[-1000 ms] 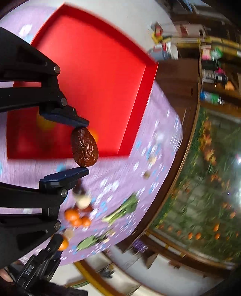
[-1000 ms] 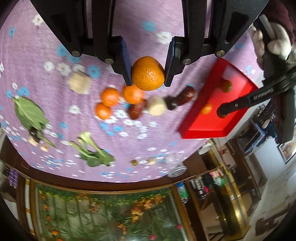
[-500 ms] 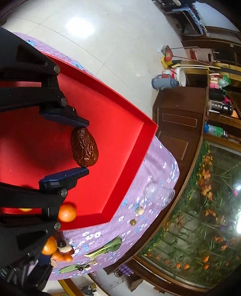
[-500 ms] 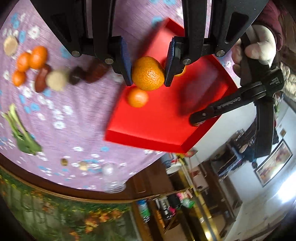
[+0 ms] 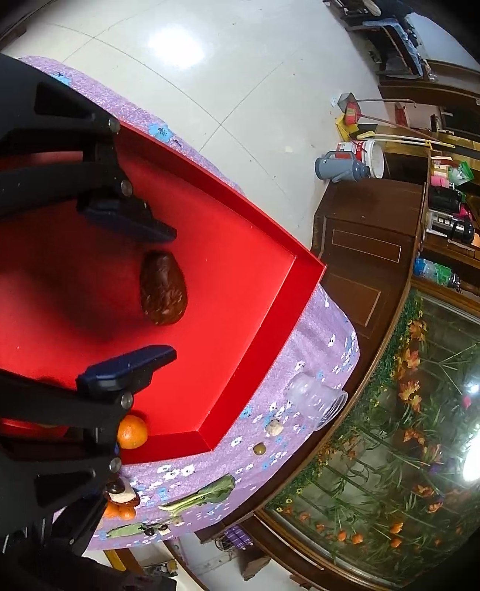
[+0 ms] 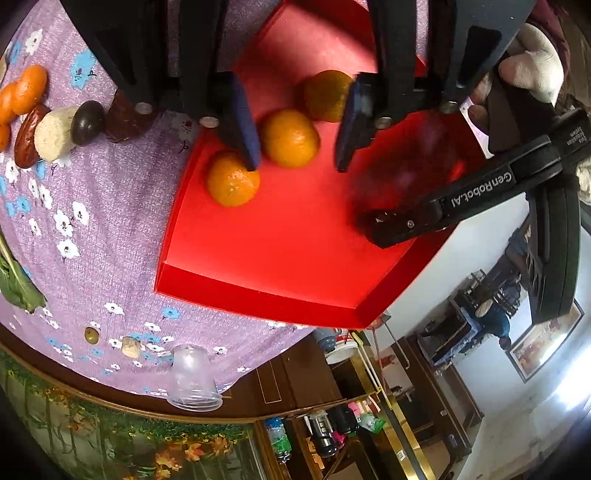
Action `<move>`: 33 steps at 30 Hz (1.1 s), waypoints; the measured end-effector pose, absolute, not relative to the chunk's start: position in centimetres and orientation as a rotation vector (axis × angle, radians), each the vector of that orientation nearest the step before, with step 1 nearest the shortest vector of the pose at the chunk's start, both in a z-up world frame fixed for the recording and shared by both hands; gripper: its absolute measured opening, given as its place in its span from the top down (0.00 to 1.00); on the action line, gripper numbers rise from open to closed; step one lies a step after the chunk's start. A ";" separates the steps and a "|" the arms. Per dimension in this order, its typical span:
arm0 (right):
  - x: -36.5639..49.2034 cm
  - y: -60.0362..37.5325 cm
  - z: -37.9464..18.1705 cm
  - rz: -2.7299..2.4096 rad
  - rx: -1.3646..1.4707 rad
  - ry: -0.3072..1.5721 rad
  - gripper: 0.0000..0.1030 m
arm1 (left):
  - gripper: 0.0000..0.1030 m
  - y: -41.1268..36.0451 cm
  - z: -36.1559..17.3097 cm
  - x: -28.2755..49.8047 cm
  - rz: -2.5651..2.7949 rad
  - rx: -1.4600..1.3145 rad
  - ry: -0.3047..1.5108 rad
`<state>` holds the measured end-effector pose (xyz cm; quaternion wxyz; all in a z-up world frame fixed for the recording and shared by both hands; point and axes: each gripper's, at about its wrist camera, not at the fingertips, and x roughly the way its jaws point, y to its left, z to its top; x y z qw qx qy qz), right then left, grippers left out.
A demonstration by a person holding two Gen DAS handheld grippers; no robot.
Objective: Organize fruits
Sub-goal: 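Lower the date and orange into the red tray and open both tools, then grasp an orange with the left tool while the right tool grasps the pale cube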
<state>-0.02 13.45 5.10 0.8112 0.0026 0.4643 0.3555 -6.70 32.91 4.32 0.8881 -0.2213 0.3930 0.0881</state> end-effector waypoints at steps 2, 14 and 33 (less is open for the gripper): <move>-0.3 13.0 5.7 0.762 0.018 0.975 0.47 | 0.41 32.7 4.6 -6.8 0.182 -0.464 0.810; -2.5 8.7 4.8 0.644 0.023 1.001 0.58 | 0.37 30.9 6.8 -10.0 0.157 -0.511 0.742; -8.2 9.6 4.6 0.765 -0.037 1.017 0.65 | 0.36 26.9 9.7 -12.7 0.118 -0.464 0.708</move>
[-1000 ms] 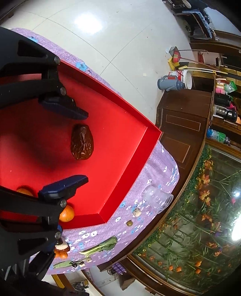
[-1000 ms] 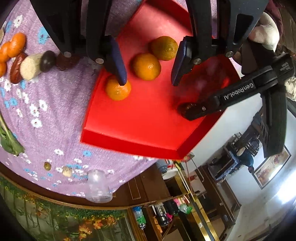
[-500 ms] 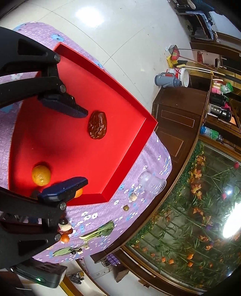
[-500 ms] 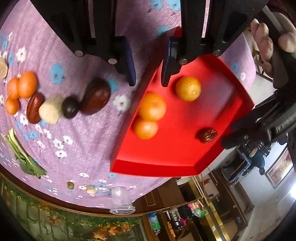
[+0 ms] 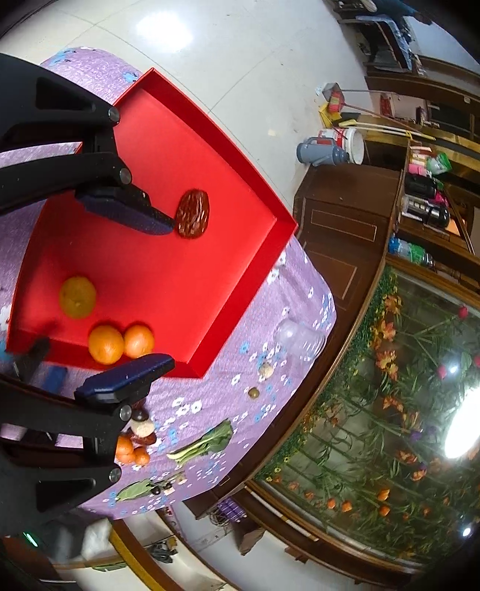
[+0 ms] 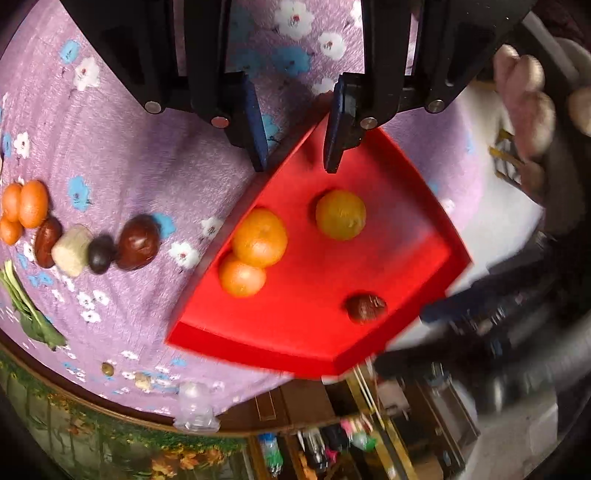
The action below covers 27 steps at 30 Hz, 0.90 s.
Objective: Organize fruits
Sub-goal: 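Grasp an orange with the left tool while the right tool grasps the pale cube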
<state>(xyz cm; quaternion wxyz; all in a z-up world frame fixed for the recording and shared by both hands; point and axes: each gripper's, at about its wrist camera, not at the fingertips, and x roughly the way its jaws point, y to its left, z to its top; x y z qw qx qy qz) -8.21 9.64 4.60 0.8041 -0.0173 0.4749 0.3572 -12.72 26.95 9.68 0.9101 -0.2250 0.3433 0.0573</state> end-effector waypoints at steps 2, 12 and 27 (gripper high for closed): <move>-8.1 7.2 5.9 0.743 -0.009 0.959 0.66 | 0.34 26.0 10.0 -12.7 0.104 -0.443 0.709; -6.3 -9.3 4.4 0.422 0.084 0.934 0.63 | 0.33 19.4 8.5 -9.6 -0.012 -0.359 0.789; -1.0 -16.2 2.9 0.273 0.185 0.920 0.48 | 0.33 10.1 4.3 -3.4 -0.142 -0.110 0.930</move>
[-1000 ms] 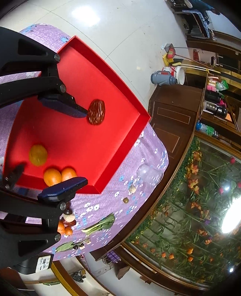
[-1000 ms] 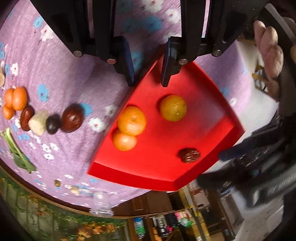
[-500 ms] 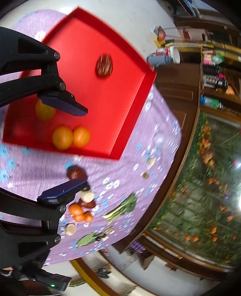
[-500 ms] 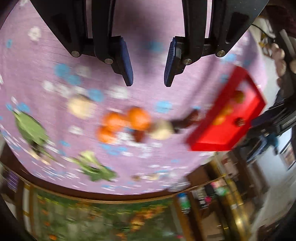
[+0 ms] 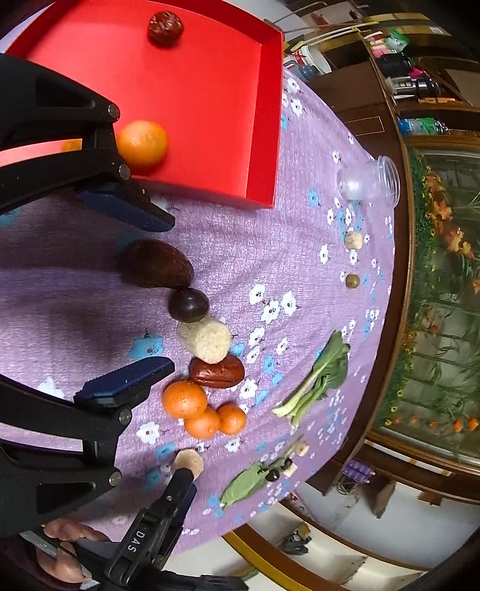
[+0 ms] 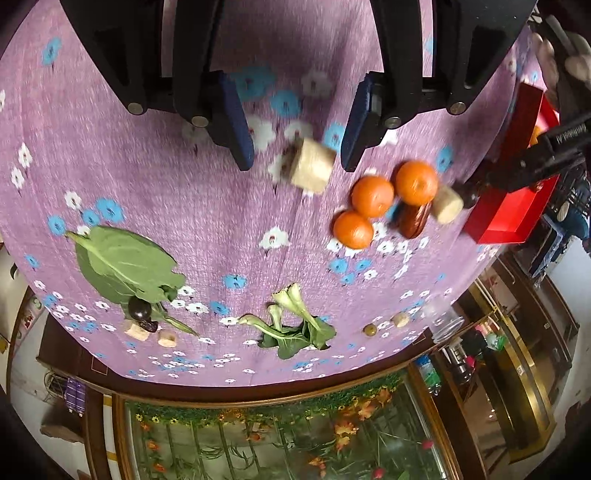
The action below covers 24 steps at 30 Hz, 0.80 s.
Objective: Organize fruits
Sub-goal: 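Grasp an orange with the left tool while the right tool grasps the pale cube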
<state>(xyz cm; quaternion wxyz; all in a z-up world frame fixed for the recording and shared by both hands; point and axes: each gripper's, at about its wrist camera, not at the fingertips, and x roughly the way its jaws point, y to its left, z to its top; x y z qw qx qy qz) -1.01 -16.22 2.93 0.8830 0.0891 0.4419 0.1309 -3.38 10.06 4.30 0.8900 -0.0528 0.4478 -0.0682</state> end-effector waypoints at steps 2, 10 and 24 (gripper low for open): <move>-0.3 -15.9 2.5 0.273 0.191 0.930 0.48 | 0.33 9.4 4.5 -3.3 -0.163 -0.094 0.921; 0.8 -15.7 1.4 0.270 0.202 0.936 0.48 | 0.35 4.7 4.0 -2.1 -0.267 0.003 0.906; 0.0 -15.1 1.3 0.264 0.144 0.908 0.51 | 0.50 0.8 4.0 -2.8 -0.291 0.127 0.850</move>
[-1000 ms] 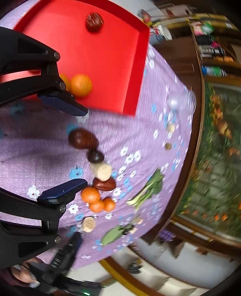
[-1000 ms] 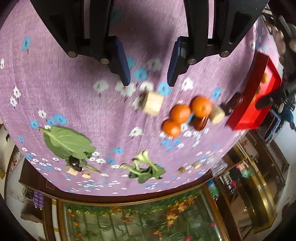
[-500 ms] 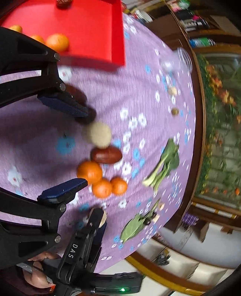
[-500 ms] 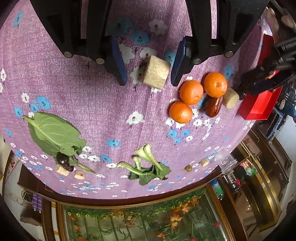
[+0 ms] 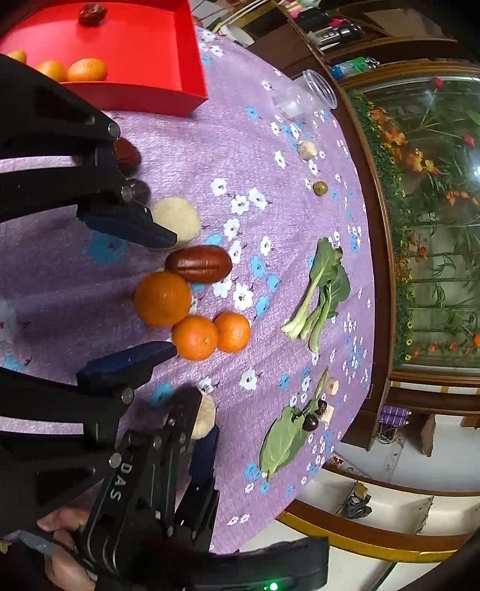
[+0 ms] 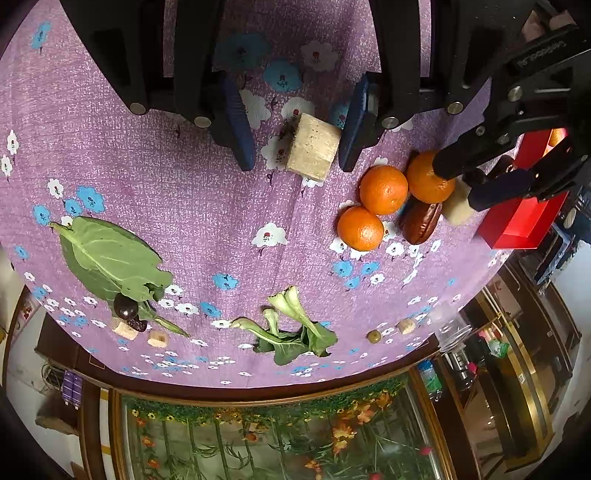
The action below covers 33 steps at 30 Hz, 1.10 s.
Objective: Organize fruits
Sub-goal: 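Grasp an orange with the left tool while the right tool grasps the pale cube, then drop the orange and pale cube into the red tray, opening both tools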
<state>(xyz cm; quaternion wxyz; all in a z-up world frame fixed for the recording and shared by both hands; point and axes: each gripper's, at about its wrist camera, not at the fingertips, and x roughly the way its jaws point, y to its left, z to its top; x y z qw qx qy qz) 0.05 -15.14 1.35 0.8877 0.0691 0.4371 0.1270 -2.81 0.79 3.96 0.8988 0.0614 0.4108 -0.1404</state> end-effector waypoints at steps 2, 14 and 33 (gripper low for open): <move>0.0 -15.0 1.3 0.264 0.134 0.907 0.51 | 0.50 0.5 3.5 -2.5 -0.292 0.137 0.868; -0.1 -15.1 1.3 0.270 0.123 0.902 0.60 | 0.69 0.5 1.4 -0.8 -0.279 0.067 0.929; -3.5 -13.7 5.5 0.374 0.220 0.838 0.75 | 0.68 15.7 8.1 -8.5 -0.102 -0.260 0.757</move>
